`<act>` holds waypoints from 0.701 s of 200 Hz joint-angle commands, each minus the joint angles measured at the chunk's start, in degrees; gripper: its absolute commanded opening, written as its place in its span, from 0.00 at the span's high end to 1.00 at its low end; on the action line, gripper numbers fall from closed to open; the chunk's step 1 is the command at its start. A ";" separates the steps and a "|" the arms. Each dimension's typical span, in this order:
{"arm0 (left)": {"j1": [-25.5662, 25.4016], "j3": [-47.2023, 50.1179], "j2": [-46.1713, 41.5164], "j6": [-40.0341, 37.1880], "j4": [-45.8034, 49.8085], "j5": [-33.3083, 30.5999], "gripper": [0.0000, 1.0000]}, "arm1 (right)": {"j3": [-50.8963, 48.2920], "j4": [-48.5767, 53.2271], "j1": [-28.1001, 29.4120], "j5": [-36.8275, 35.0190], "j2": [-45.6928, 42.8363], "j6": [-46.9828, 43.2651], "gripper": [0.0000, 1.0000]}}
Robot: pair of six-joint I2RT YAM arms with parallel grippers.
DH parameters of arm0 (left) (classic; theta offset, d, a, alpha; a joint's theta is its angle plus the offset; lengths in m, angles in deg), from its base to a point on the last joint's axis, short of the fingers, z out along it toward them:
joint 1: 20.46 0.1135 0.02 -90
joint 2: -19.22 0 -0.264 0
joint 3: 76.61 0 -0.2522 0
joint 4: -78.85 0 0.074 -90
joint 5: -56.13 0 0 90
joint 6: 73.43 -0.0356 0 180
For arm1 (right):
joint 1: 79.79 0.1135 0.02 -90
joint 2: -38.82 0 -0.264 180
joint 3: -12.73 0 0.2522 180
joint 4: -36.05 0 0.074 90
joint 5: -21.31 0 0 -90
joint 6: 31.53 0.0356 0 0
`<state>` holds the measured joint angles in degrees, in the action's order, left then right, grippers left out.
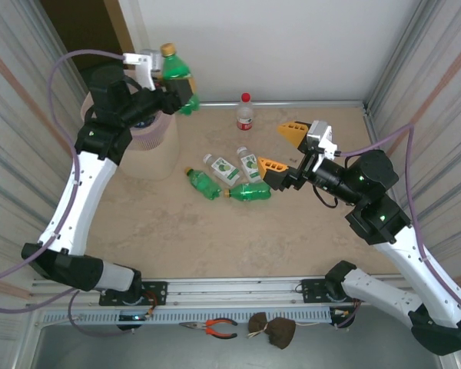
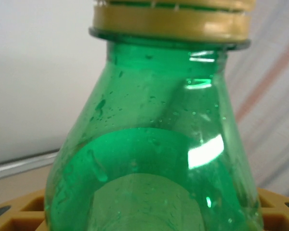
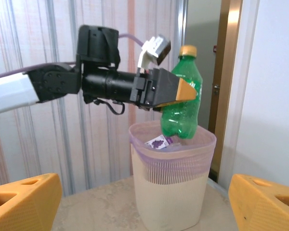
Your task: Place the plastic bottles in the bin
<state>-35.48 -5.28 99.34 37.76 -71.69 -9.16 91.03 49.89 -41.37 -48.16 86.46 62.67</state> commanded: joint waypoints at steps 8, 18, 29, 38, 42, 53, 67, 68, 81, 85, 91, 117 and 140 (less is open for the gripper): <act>5.56 6.25 -1.97 12.81 -6.57 -6.44 0.56 | -0.10 0.23 0.38 -1.32 -0.26 -0.86 0.11; 6.84 8.24 -2.11 15.59 -8.47 -9.92 0.54 | -0.34 0.32 0.41 -1.55 -0.35 -0.87 0.11; 7.79 9.17 -1.88 18.65 -8.81 -14.54 0.57 | -0.45 0.34 0.29 -1.98 -0.52 -0.92 0.11; 8.16 8.15 -0.87 21.09 -6.21 -18.84 0.61 | -0.57 0.46 0.30 -2.11 -0.61 -0.95 0.12; 8.24 6.95 -0.30 21.95 -4.94 -20.74 0.62 | -0.65 0.51 0.38 -2.15 -0.64 -0.96 0.12; 8.26 3.09 1.80 25.07 0.71 -26.56 0.63 | -0.64 0.54 0.35 -2.28 -0.70 -0.97 0.12; 8.81 -3.48 5.45 30.74 10.56 -32.07 0.68 | -0.71 0.54 0.35 -2.45 -0.70 -0.97 0.12; 8.89 -3.94 5.60 30.92 10.88 -32.26 0.69 | -0.72 0.54 0.35 -2.44 -0.70 -1.01 0.12; 10.04 -9.26 9.33 35.96 17.83 -33.62 0.70 | -0.66 0.55 0.30 -2.50 -0.62 -1.05 0.12; 10.57 -10.47 10.35 37.71 19.37 -33.11 0.71 | -0.57 0.54 0.34 -2.51 -0.57 -1.11 0.12; 11.49 -11.95 11.75 39.82 20.51 -31.79 0.72 | -0.68 0.62 0.34 -2.44 -0.52 -1.15 0.12; 14.40 -15.94 17.00 47.90 24.41 -27.65 0.73 | -0.61 0.63 0.27 -2.64 -0.66 -1.24 0.12; 14.87 -18.24 20.43 52.31 25.21 -28.24 0.70 | -0.72 0.93 0.27 -2.93 -0.86 -1.55 0.12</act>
<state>-20.97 -20.82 116.65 80.88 -51.95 -36.35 90.72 50.37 -41.37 -49.73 86.46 62.37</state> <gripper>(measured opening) 0.557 0.879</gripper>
